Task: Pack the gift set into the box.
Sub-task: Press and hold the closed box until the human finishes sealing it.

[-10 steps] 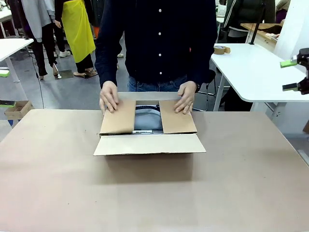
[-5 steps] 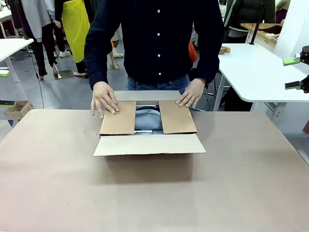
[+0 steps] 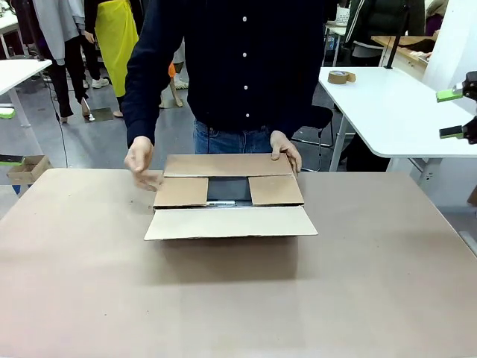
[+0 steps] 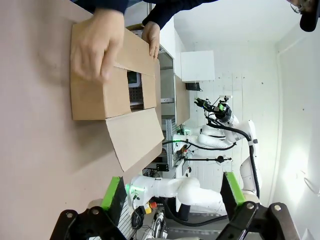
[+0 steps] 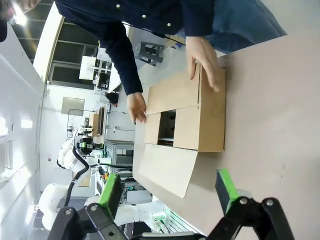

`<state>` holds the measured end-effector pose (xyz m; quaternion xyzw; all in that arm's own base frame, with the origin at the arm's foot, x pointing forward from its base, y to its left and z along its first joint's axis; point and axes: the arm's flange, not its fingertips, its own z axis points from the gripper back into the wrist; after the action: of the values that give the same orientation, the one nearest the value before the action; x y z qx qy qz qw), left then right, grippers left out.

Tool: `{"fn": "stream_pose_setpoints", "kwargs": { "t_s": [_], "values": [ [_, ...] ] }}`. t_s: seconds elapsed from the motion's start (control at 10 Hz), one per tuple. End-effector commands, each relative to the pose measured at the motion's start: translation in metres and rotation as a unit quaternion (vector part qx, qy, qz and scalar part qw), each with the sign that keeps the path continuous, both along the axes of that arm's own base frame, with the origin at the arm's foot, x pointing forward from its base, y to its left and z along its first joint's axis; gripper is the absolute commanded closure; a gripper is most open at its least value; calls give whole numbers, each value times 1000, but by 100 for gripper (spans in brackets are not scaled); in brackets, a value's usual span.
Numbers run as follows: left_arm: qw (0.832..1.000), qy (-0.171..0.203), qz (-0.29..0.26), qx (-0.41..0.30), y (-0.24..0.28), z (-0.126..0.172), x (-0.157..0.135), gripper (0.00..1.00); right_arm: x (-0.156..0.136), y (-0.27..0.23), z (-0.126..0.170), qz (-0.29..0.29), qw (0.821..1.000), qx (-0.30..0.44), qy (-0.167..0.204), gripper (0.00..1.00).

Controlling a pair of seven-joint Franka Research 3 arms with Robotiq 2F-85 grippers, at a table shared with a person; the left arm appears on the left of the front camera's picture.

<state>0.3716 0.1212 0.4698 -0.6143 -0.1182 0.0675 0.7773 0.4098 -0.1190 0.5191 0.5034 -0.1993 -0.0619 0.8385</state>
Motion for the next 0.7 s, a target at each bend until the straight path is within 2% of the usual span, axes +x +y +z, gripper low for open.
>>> {"fn": "stream_pose_setpoints", "kwargs": {
  "t_s": [0.0, 0.6],
  "values": [
    [1000, -3, -6, 0, 0, 1, -3, 0, 0, 1, 2, 4, 1000, 1, -2, 0],
    [1000, -3, -6, 0, 0, 1, -3, 0, 0, 1, 2, 4, 1000, 1, -2, 0]
  ]
}}
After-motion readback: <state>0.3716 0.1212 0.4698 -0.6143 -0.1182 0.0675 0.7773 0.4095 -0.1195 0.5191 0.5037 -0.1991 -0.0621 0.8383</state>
